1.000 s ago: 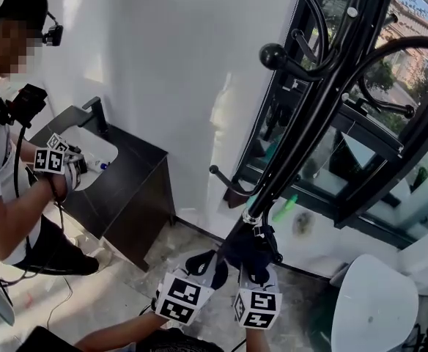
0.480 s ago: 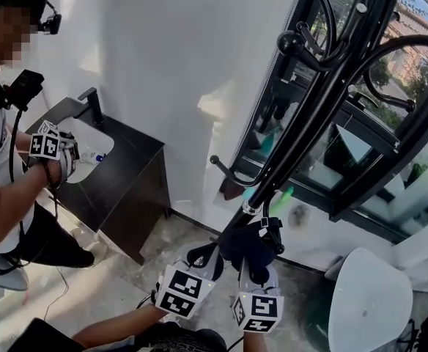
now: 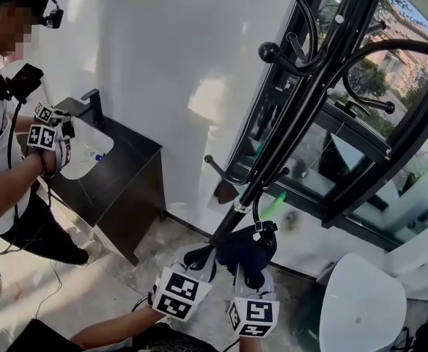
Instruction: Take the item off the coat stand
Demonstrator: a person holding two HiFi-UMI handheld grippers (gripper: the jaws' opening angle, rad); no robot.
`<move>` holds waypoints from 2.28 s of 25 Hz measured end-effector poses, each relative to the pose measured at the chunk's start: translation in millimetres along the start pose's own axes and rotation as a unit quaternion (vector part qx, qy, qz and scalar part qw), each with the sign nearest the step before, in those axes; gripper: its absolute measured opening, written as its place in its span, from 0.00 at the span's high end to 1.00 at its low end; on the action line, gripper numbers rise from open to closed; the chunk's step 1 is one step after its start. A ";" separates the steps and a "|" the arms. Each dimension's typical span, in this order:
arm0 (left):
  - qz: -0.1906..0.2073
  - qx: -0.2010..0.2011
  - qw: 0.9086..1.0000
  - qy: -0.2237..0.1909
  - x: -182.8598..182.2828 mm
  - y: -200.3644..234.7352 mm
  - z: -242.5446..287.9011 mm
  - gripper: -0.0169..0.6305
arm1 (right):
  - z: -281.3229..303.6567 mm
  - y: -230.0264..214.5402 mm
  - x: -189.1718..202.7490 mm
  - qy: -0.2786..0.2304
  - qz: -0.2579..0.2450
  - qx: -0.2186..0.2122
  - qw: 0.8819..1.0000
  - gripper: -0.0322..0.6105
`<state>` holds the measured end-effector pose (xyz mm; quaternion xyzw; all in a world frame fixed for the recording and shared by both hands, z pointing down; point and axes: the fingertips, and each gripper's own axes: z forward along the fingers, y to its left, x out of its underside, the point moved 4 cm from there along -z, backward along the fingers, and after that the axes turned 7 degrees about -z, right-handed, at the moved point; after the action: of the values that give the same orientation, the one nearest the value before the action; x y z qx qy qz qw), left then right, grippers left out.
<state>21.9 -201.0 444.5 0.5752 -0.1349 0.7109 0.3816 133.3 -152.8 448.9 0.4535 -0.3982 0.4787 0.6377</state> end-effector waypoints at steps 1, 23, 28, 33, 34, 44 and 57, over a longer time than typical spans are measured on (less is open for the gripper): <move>-0.001 -0.002 1.000 -0.002 -0.2 -2.6 -1.7 0.97 | -2.9 -0.8 0.0 -0.001 -0.002 -0.002 1.000 0.93; 0.002 -0.034 0.999 -0.028 4.4 -54.1 -51.4 0.97 | -66.7 -0.4 -1.3 -0.012 0.010 -0.038 0.999 0.93; 0.003 -0.041 0.998 -0.038 7.0 -60.8 -63.9 0.97 | -79.9 1.5 -0.5 -0.014 0.012 -0.039 0.999 0.93; 0.006 -0.051 0.998 -0.032 15.3 -69.3 -74.5 0.97 | -94.3 2.7 0.3 -0.018 0.021 -0.041 0.999 0.93; 0.006 -0.051 0.998 -0.031 16.6 -70.7 -75.9 0.97 | -97.1 3.0 0.3 -0.019 0.022 -0.041 0.999 0.93; 0.016 -0.050 0.998 -0.039 19.9 -88.0 -88.2 0.97 | -121.0 1.4 -3.4 -0.032 0.026 -0.038 0.998 0.93; 0.022 -0.051 0.997 -0.045 19.0 -97.8 -96.3 0.97 | -130.5 4.8 -5.8 -0.038 0.025 -0.041 0.998 0.93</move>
<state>20.4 -67.1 408.8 0.5833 -0.2004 0.6849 0.3879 136.9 -28.4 408.9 0.4346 -0.4524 0.4607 0.6278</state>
